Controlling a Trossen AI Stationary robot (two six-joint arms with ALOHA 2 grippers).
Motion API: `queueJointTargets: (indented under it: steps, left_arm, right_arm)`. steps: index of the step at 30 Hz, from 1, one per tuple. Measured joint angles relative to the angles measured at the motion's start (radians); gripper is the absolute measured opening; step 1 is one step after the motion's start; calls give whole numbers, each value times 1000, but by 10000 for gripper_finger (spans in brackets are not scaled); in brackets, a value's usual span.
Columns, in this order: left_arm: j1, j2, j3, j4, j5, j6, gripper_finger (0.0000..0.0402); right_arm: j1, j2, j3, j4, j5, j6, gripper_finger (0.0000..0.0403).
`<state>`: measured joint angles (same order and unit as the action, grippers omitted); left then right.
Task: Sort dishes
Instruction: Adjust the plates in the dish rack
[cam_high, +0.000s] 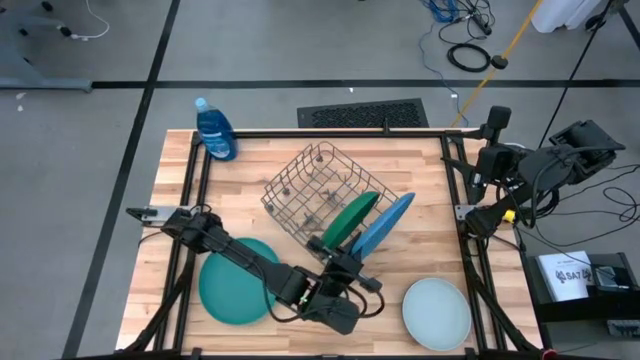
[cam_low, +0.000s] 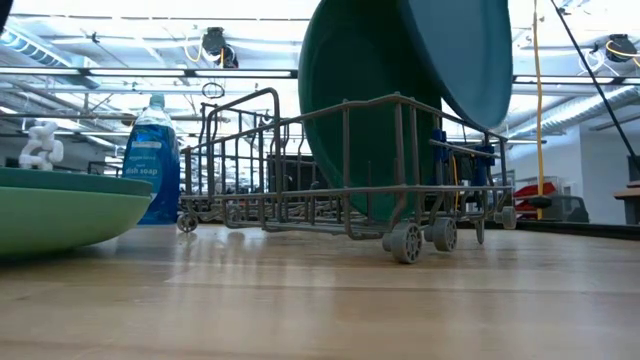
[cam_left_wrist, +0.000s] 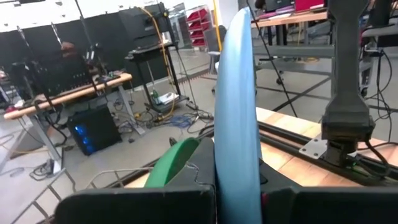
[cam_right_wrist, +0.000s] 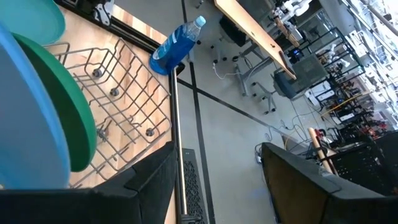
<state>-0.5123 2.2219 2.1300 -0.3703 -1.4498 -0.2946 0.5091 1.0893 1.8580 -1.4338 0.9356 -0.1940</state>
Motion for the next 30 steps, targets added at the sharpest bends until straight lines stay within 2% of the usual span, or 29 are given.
queueJointTargets:
  steps: [5, 14, 19, 22, 26, 30]
  left_arm:
    - [11, 0, 0, -16, 7, 14, 9]
    - [14, -2, 0, 196, -16, 309, 9]
    - [13, -2, 0, 218, -14, 357, 9]
    - [13, -2, 0, 153, -9, 312, 9]
    - [13, -2, 0, -15, 7, 115, 9]
    - [13, -2, 0, -113, 51, -33, 9]
  right_arm:
    - [0, 0, 0, 0, 0, 0, 226]
    - [0, 0, 0, 0, 0, 0, 226]
    - [0, 0, 0, 2, 1, 0, 226]
    - [0, 0, 0, 1, 0, 9, 226]
    - [0, 0, 0, 1, 1, 18, 226]
    - [0, 0, 0, 1, 0, 19, 226]
